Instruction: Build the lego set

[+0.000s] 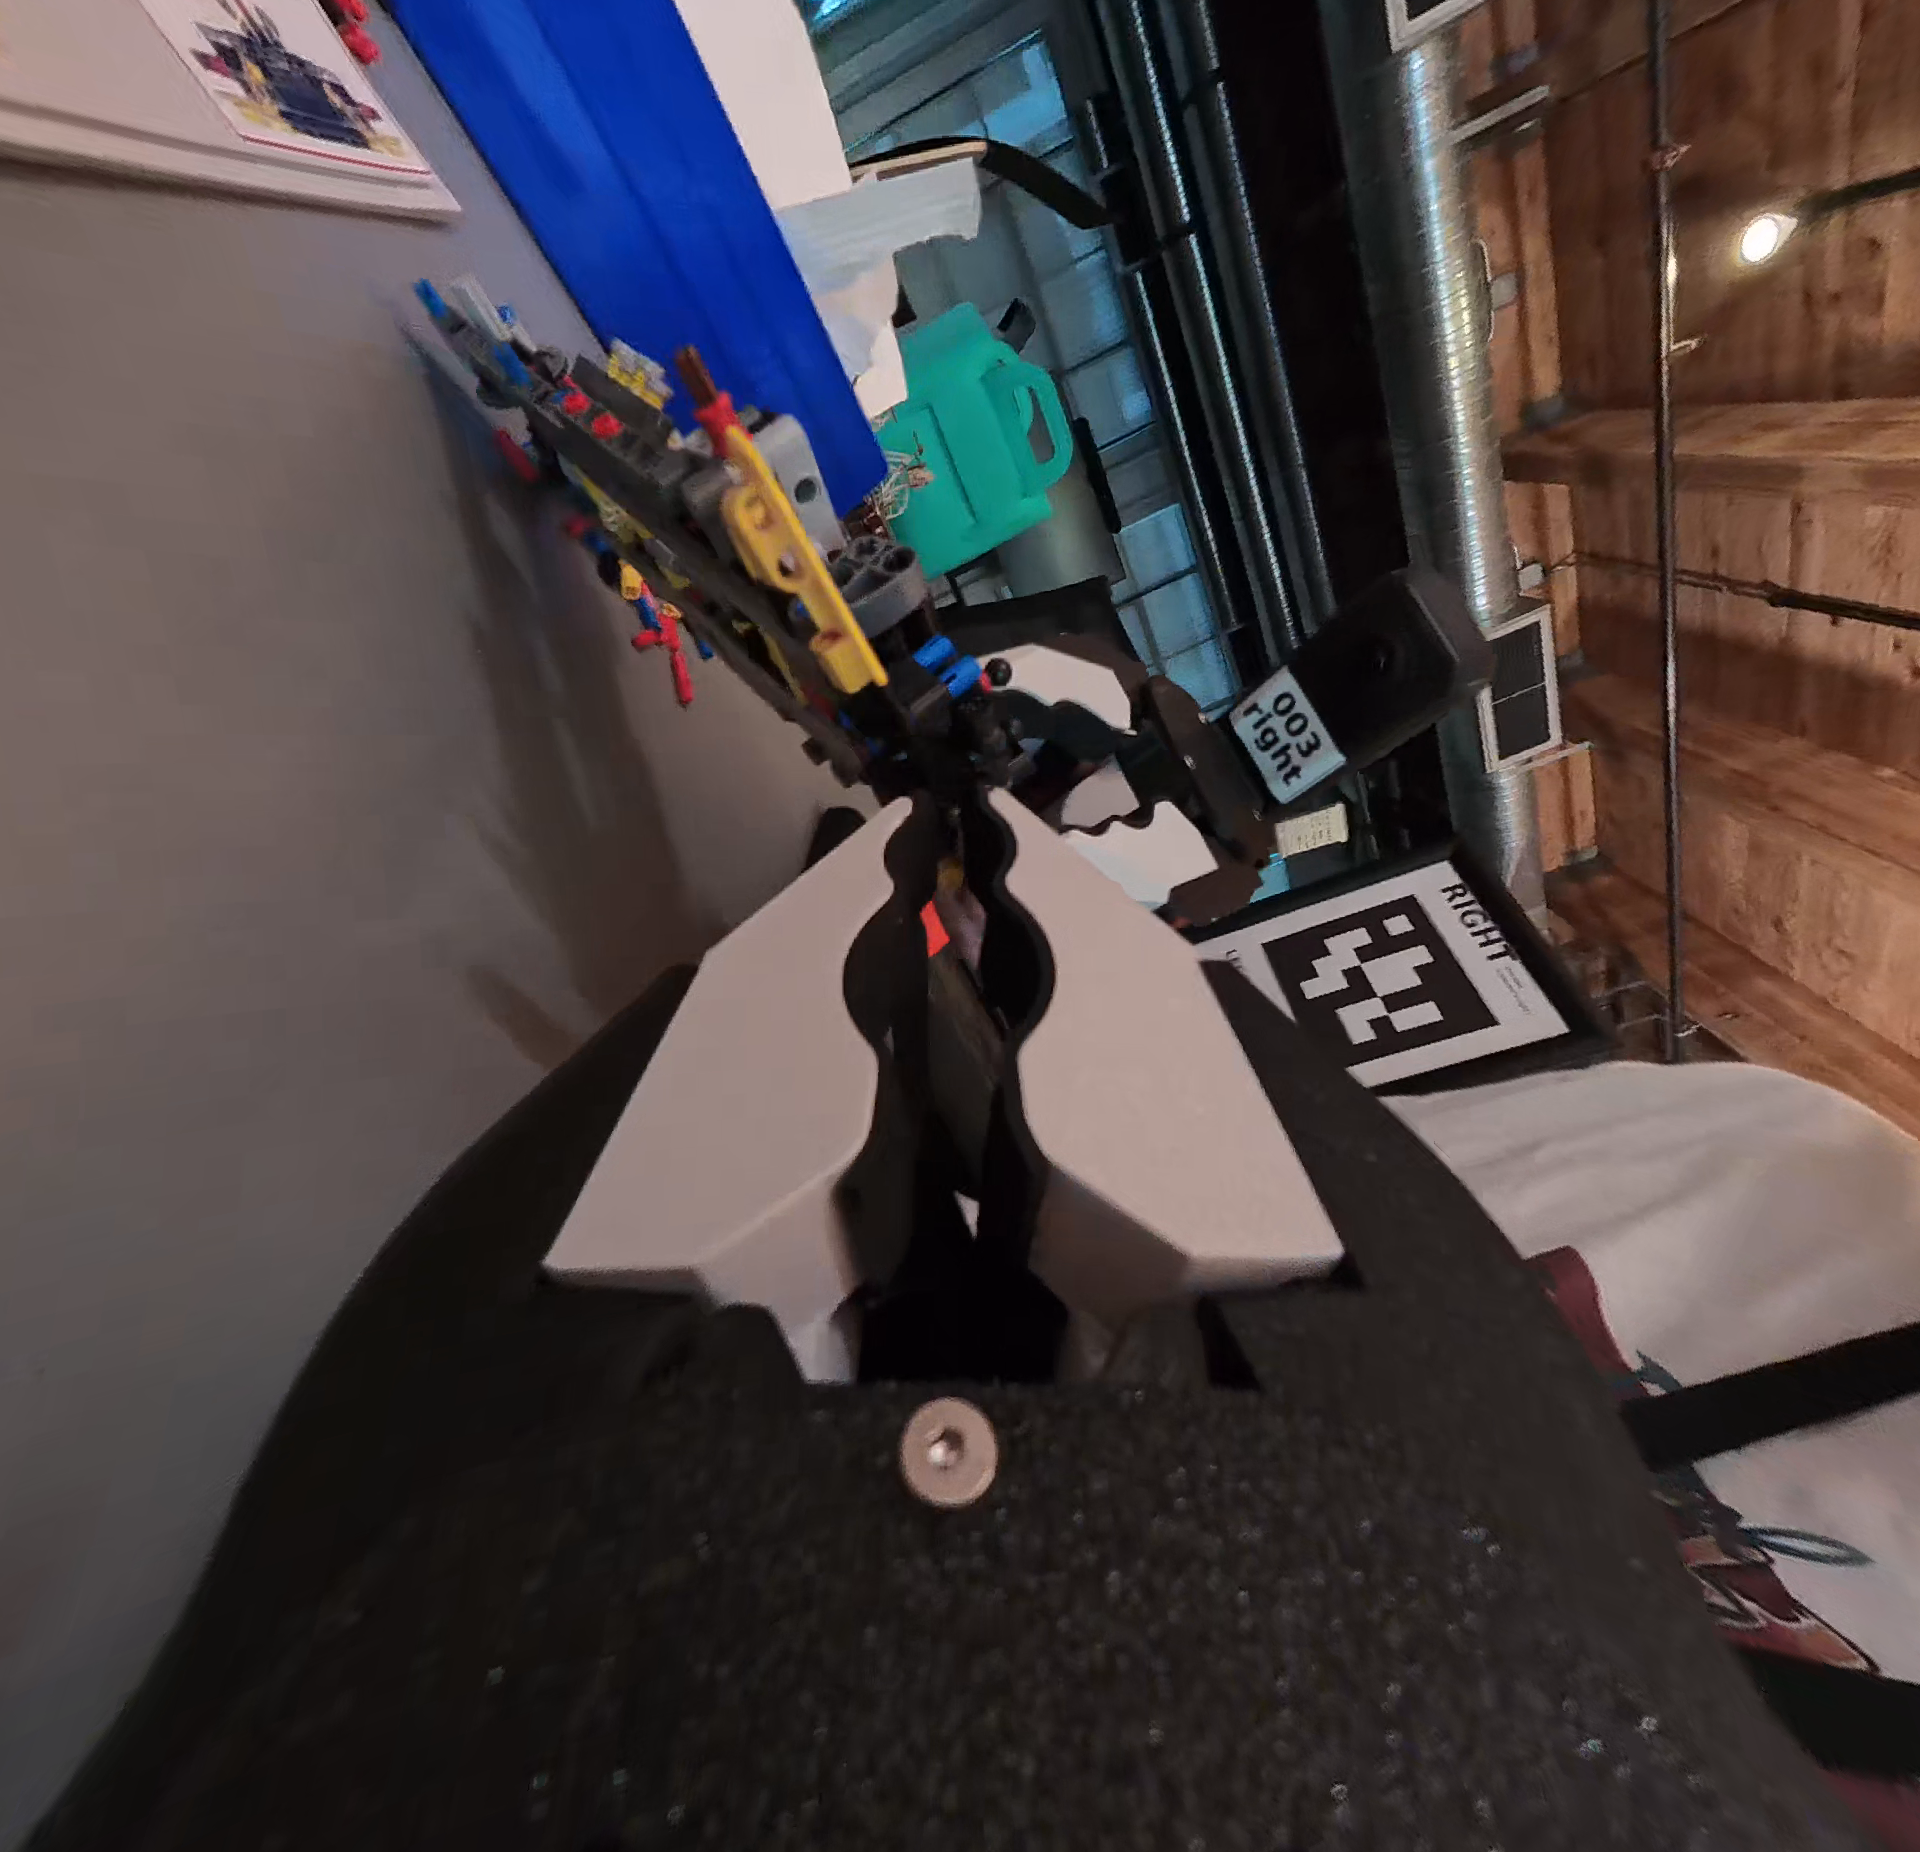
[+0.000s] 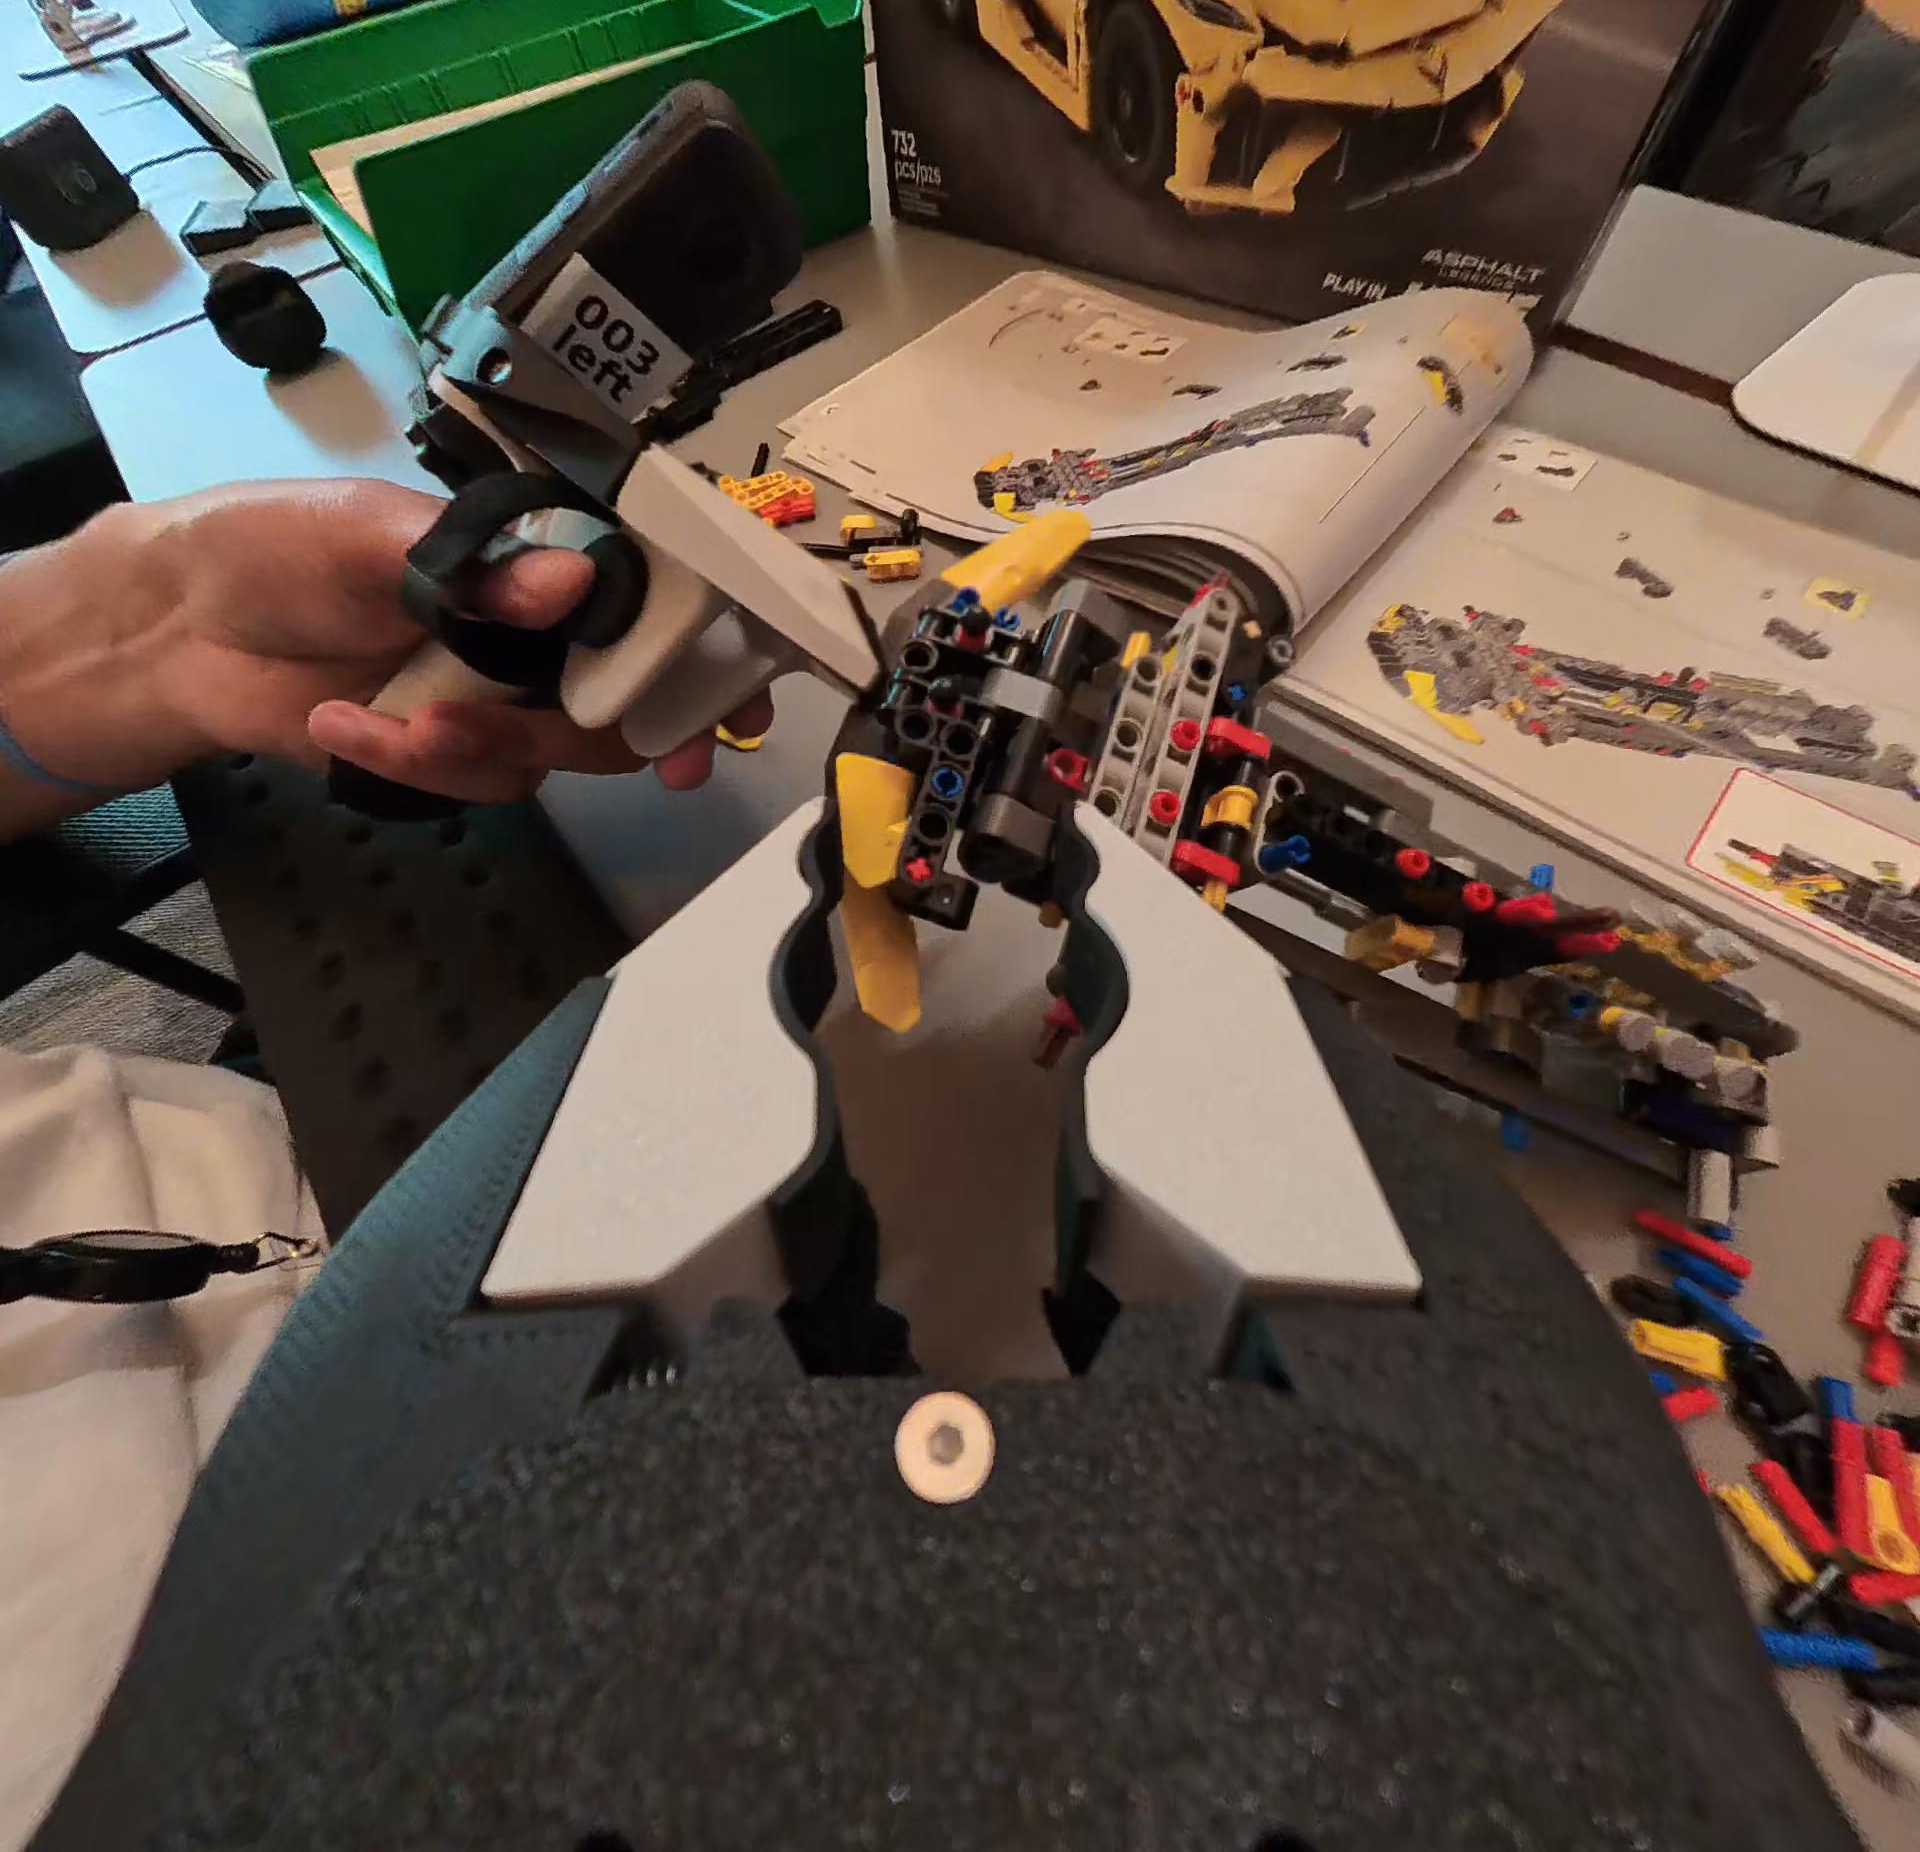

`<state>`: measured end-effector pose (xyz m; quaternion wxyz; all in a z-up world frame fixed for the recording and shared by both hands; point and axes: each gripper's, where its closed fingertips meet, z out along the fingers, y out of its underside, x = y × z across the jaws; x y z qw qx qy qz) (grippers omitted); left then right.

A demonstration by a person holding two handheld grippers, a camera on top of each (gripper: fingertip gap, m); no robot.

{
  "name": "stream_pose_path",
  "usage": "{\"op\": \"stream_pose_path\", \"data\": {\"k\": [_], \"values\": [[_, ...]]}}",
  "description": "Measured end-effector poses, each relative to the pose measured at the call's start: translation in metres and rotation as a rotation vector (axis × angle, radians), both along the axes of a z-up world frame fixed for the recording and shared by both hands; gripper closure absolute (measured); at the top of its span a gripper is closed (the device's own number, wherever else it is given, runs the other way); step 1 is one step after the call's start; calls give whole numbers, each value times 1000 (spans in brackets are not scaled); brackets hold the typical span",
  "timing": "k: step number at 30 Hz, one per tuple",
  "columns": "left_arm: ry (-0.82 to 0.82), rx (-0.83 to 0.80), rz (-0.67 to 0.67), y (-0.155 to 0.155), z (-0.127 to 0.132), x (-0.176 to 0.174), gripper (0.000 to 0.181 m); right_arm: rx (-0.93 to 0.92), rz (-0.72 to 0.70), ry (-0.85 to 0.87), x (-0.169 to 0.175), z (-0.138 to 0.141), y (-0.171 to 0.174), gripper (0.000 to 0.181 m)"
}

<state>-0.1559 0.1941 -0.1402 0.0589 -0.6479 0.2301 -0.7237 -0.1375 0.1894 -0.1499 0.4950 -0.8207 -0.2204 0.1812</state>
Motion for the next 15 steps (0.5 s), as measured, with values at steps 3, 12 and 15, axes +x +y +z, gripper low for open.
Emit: {"op": "stream_pose_path", "data": {"k": [3, 12, 15], "values": [[41, 59, 9, -1, -2, 7, 181, 21, -19, -19, 6, -2, -2, 141], [44, -53, 8, -6, 5, 19, 181, 283, -121, -295, 13, 18, -9, 117], [48, -88, 11, -7, 8, 21, 181, 332, -122, -538, 12, 20, -13, 122]]}}
